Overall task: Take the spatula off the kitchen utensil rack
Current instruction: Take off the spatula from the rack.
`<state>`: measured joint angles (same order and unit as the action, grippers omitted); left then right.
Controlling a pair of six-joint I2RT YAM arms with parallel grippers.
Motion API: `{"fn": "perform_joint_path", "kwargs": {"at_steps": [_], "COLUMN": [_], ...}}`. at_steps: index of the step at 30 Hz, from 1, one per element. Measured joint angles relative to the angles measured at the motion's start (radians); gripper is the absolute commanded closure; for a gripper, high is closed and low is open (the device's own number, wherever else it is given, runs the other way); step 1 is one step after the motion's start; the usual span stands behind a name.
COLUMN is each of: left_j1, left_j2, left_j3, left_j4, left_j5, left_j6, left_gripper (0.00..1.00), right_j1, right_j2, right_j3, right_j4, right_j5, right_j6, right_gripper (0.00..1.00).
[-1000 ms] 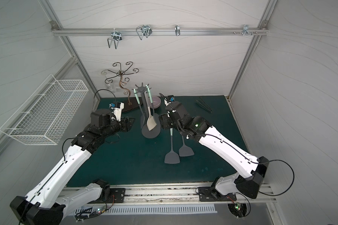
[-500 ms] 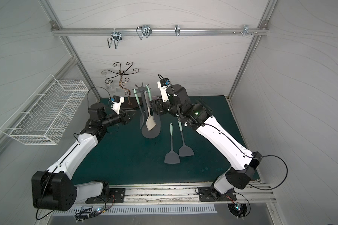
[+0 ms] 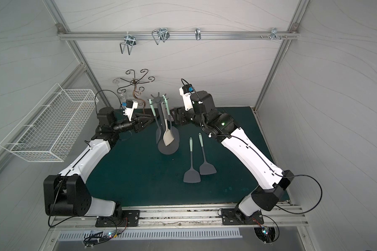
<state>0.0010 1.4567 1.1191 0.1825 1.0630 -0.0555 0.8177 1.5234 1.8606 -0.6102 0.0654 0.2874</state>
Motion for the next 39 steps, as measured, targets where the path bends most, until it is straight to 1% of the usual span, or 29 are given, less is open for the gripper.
{"fn": "perform_joint_path", "kwargs": {"at_steps": [4,7,15,19,22,27,29,33,34,39], "left_j1": [0.001,0.001,0.0,-0.006,-0.011,-0.011,-0.011,-0.014,-0.014,-0.014], "left_j2": [0.072,0.107,0.141,0.15,0.156,0.158,0.156,0.147,0.145,0.114], "left_j3": [0.082,0.116,0.121,0.121,0.121,0.127,0.132,0.141,0.141,0.141], "left_j4": [0.0,0.018,0.072,0.08,0.079,0.062,0.06,0.032,0.022,-0.06], "left_j5": [0.042,0.072,0.129,0.143,0.149,0.155,0.169,0.168,0.167,0.15], "left_j6": [0.0,-0.013,-0.071,-0.08,-0.085,-0.07,-0.069,-0.053,-0.05,-0.005], "left_gripper": [0.57,0.58,0.58,0.59,0.64,0.85,0.88,0.98,1.0,1.0], "right_j1": [0.0,0.0,-0.008,-0.009,-0.009,-0.011,-0.013,-0.017,-0.018,-0.02], "right_j2": [0.0,0.0,0.0,0.0,0.0,0.0,0.0,0.0,0.0,-0.004], "right_j3": [0.0,0.0,0.0,0.0,0.0,-0.006,-0.012,-0.024,-0.026,-0.041], "right_j4": [0.0,0.0,-0.001,-0.001,-0.001,0.0,0.001,0.0,0.001,0.004], "right_j5": [0.0,0.0,0.0,0.0,0.0,0.0,0.0,0.0,0.0,0.0], "right_j6": [0.0,0.0,0.0,0.0,0.0,0.0,0.0,0.0,0.0,0.0], "right_gripper": [0.32,0.32,0.32,0.32,0.32,0.32,0.32,0.32,0.32,0.32]}}
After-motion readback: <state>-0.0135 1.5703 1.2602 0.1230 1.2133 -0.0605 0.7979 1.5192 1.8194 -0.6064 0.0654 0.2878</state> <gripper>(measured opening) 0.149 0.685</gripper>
